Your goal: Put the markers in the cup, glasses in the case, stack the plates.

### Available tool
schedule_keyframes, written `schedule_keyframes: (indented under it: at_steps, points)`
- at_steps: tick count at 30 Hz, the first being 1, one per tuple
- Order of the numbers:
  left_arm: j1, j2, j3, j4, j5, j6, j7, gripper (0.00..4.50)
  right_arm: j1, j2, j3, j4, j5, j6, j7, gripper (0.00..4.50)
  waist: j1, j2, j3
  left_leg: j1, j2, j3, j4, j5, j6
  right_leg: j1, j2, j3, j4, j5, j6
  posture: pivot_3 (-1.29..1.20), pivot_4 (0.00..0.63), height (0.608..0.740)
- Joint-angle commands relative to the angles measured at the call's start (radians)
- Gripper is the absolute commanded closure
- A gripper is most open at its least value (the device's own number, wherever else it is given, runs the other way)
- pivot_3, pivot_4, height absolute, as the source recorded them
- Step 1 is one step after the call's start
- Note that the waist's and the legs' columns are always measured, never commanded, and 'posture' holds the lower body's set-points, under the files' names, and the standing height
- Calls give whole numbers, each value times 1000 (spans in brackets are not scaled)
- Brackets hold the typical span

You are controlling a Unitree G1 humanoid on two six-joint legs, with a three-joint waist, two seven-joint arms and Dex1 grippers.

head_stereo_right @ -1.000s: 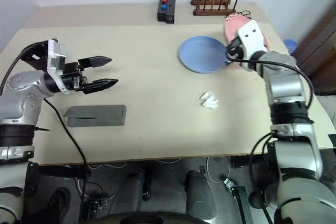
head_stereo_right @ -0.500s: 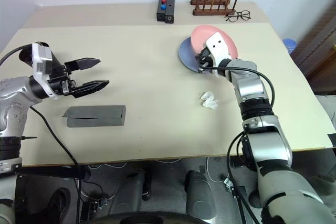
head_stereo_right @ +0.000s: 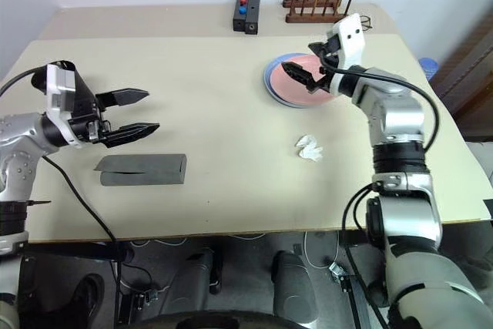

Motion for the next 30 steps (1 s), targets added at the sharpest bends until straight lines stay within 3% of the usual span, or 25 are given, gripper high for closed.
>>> schedule_keyframes:
  at_steps: [1, 4, 7, 15, 18, 25, 30]
  points:
    - [10, 29, 9, -51, -50, 41, -48, 0, 148, -127, -7, -264, 106, 184, 120, 59, 4, 0, 0, 0, 0, 0, 0, 0, 0, 0, 0, 0, 0, -1, -2, 0, 150, 740]
    - [11, 27, -4, -46, -50, 41, -74, 0, 252, -168, -13, -388, 169, 284, 137, 59, -7, 1, 0, 0, 0, 0, 0, 0, 0, 0, 0, 0, 0, -1, -3, 0, 150, 740]
    - [4, 27, -19, -32, -29, 16, -95, 0, 301, -180, 25, -398, 124, 272, 113, 59, -12, 1, 0, 3, 0, 0, 1, 0, 0, 0, 0, 0, 0, -1, -5, 0, 150, 740]
    - [-38, 39, -45, 20, 2, 2, -126, 0, 301, -102, 87, -205, 12, 173, 6, 59, -1, 1, 0, -1, 0, 0, 1, 0, 0, 0, 0, 0, -4, -1, -5, 0, 150, 740]
    - [-44, 39, -39, 32, 12, -12, -126, 0, 285, -97, 127, -152, -41, 115, -2, 888, -3, 1, 0, -1, 0, 0, 1, 0, 0, 0, 0, 0, -4, -1, -5, 0, 150, 740]
    - [-17, 37, -24, 22, 20, -34, -116, 0, 276, -117, 135, -138, -53, 78, 52, 4449, -3, 1, 0, 0, 0, 0, 1, 0, 0, 0, 0, 0, -4, -1, -5, 0, 150, 740]
    - [-14, 34, -12, 26, 14, -39, -102, 0, 213, -102, 63, -171, 30, 127, 81, 4449, -4, 1, 0, 0, 0, 0, 1, 0, 0, 0, 0, 0, -3, -1, -5, 0, 150, 740]
